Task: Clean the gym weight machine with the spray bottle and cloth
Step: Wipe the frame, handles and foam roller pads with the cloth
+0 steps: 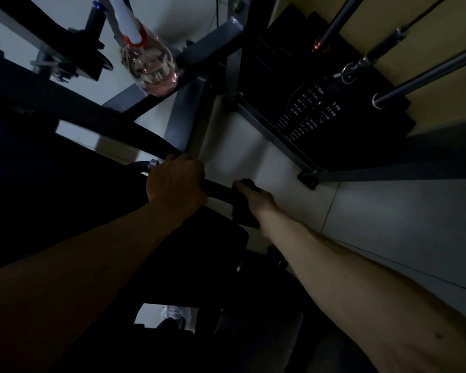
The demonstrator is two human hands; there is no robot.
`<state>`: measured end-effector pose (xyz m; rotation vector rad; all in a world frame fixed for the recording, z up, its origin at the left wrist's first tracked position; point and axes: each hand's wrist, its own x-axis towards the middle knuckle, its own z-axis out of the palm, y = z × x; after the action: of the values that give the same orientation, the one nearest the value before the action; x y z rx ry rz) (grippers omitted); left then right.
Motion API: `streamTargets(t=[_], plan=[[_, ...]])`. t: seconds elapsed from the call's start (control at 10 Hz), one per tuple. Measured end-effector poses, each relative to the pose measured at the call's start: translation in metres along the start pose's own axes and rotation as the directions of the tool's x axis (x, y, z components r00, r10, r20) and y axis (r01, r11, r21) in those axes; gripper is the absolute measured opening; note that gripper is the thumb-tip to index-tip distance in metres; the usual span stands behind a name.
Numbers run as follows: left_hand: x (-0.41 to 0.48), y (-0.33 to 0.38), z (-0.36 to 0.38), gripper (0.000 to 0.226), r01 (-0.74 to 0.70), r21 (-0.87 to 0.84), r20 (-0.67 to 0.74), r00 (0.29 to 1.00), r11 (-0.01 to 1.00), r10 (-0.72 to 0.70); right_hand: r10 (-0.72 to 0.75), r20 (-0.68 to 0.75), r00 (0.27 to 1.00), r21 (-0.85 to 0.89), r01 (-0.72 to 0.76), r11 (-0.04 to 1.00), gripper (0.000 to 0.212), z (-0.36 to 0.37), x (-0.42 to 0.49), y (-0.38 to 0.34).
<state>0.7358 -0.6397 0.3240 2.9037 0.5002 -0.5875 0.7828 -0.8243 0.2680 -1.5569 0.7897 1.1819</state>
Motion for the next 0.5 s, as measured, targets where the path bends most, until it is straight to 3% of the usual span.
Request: streamTargets(t=[0.1,0.2,0.3,0.4,0.5], plan=[[-0.001,-0.001,-0.002,0.026,-0.011,-0.023,-0.005,1.0,1.0,0.011,-0.296,0.037,0.954,-0.79,0.21,0.577,0.059,-0.013,-0.009,-0.006],[-0.002,0.0,-0.005,0.025,-0.009,-0.05,0.011,1.0,0.999,0.009,-0.392,0.077,0.917,-0.931,0.207,0.302,0.058,-0.027,-0.02,-0.007],[-0.003,0.002,-0.009,0.025,-0.004,-0.067,0.034,0.999,0.998,0.006,-0.408,-0.01,0.913,-0.9,0.169,0.402,0.059,-0.063,-0.034,-0.002],[-0.003,0.002,-0.01,0.027,0.002,-0.073,0.058,0.998,0.997,0.003,-0.254,-0.216,0.943,-0.683,0.04,0.729,0.064,-0.066,-0.031,-0.01],[-0.004,0.001,-0.007,0.025,-0.023,-0.07,0.047,0.999,0.997,0.026,0.024,-0.234,0.972,-0.284,-0.092,0.954,0.068,-0.035,-0.014,-0.008]])
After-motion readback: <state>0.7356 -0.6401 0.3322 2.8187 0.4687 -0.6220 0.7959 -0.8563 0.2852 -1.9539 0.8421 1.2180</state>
